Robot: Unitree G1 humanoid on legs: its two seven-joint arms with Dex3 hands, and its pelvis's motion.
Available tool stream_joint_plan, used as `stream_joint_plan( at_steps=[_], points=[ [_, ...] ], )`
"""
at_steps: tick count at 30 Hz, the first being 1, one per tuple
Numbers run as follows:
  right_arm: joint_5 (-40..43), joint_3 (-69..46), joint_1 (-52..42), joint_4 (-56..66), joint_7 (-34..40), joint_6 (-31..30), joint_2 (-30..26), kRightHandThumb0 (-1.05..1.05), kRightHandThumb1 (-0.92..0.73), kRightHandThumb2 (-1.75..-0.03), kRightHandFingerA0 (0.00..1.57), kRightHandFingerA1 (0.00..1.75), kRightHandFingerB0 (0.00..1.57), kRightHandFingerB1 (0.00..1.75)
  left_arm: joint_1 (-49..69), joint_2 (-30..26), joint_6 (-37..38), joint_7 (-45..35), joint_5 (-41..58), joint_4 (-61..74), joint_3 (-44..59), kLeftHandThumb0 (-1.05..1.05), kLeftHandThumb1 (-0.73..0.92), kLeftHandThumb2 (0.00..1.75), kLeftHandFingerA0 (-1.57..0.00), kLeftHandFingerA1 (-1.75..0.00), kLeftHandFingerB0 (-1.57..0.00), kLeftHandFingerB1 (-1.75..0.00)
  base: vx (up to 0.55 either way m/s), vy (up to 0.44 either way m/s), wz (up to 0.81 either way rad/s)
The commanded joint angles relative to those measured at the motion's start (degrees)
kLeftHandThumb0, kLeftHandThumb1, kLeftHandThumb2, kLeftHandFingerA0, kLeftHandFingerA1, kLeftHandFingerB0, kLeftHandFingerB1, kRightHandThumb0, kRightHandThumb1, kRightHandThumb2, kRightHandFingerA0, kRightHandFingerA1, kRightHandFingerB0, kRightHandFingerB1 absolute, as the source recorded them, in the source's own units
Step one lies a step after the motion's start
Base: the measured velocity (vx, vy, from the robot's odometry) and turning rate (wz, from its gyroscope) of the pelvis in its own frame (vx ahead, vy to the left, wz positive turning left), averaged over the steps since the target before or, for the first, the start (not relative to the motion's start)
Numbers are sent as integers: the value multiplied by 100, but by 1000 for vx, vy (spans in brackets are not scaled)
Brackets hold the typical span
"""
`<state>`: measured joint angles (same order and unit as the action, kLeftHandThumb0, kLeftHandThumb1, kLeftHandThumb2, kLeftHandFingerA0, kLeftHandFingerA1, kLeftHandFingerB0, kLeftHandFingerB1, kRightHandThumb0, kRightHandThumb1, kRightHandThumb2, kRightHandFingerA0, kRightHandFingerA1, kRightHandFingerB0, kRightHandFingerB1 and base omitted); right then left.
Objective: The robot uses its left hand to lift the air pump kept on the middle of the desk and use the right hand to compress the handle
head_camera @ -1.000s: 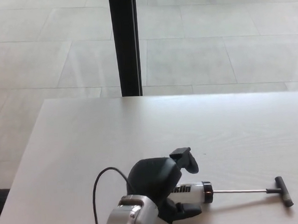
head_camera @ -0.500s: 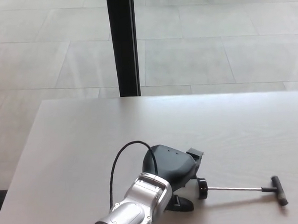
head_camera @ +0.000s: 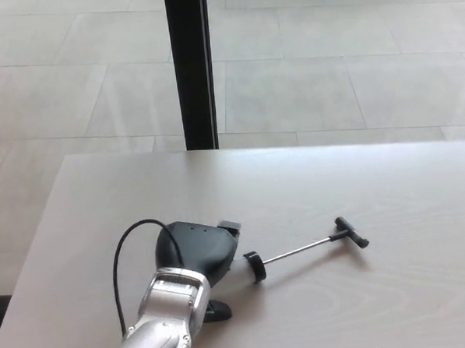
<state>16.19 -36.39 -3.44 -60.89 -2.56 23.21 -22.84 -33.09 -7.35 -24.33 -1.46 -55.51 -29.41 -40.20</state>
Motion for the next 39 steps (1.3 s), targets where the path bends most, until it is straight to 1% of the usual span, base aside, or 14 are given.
stream_joint_plan(
  at_steps=[1,2,5,8,9,14,28,30,31,32,33,34,35,39],
  points=[
    [75,-63,150,-245,120,385,-155,-27,-69,-60,75,69,51,36,461,-113,12,804,352,-21,656,-58,-5,145,-157,-163,-62,-148,0,0,0],
    [80,-67,153,-235,123,433,-144,-27,-69,-60,77,67,51,36,536,-50,214,1135,478,-122,864,-56,8,141,-156,-172,-76,-134,0,0,0],
    [19,-46,190,-314,211,622,-145,-27,-70,-60,79,67,53,38,642,-18,525,1548,529,-245,1009,-57,15,170,-157,-175,-77,-167,0,0,0],
    [-12,-38,216,-317,304,712,-134,-26,-72,-61,85,72,58,40,661,37,599,1469,596,-288,1084,-73,42,164,-157,-174,-113,-163,0,0,0],
    [-23,-34,212,-314,314,795,-126,-24,-73,-62,88,72,58,41,671,59,658,1490,629,-310,1117,-71,34,175,-157,-175,-123,-168,0,0,0],
    [7,-48,261,-360,396,958,-116,-24,-73,-62,89,71,63,41,706,171,809,1723,666,-469,1223,-74,60,169,-156,-175,-138,-172,0,0,0],
    [296,-372,578,-44,575,1309,-331,-31,-74,-62,89,63,58,42,770,-157,1580,2053,555,-571,794,-83,61,161,-157,-175,-134,-175,0,0,0],
    [125,-287,729,583,884,944,-452,-47,-71,-61,80,65,46,39,636,-435,1937,2056,363,-403,557,-89,66,160,-157,-175,-139,-175,0,0,0],
    [134,-290,788,633,913,897,-463,-52,-56,-90,75,74,38,52,619,-476,1895,2022,289,-332,506,-88,68,158,-157,-175,-140,-175,0,0,0],
    [258,-300,945,904,784,735,-477,-47,-72,-62,71,70,41,36,573,-600,1928,1956,232,-127,429,-90,69,160,-157,-175,-137,-175,0,0,0],
    [136,-210,963,1203,881,642,-478,-51,-73,-62,63,70,41,34,567,-675,2181,2138,329,-63,455,-89,69,160,-157,-175,-138,-175,0,0,0],
    [166,-169,971,1592,857,480,-437,-59,-61,-95,48,70,30,49,519,-738,2381,2357,327,-74,438,-87,69,160,-157,-175,-138,-175,0,0,0],
    [110,-54,1046,2125,852,341,-434,-56,-78,-63,41,55,34,33,429,-816,2575,2460,323,-37,429,-89,75,164,-157,-175,-149,-175,0,0,0],
    [118,261,1276,3439,988,-460,-332,-62,-79,-64,36,50,37,34,353,-1031,2656,2162,256,217,386,-87,71,157,-157,-175,-137,-175,0,0,0]
  ],
)
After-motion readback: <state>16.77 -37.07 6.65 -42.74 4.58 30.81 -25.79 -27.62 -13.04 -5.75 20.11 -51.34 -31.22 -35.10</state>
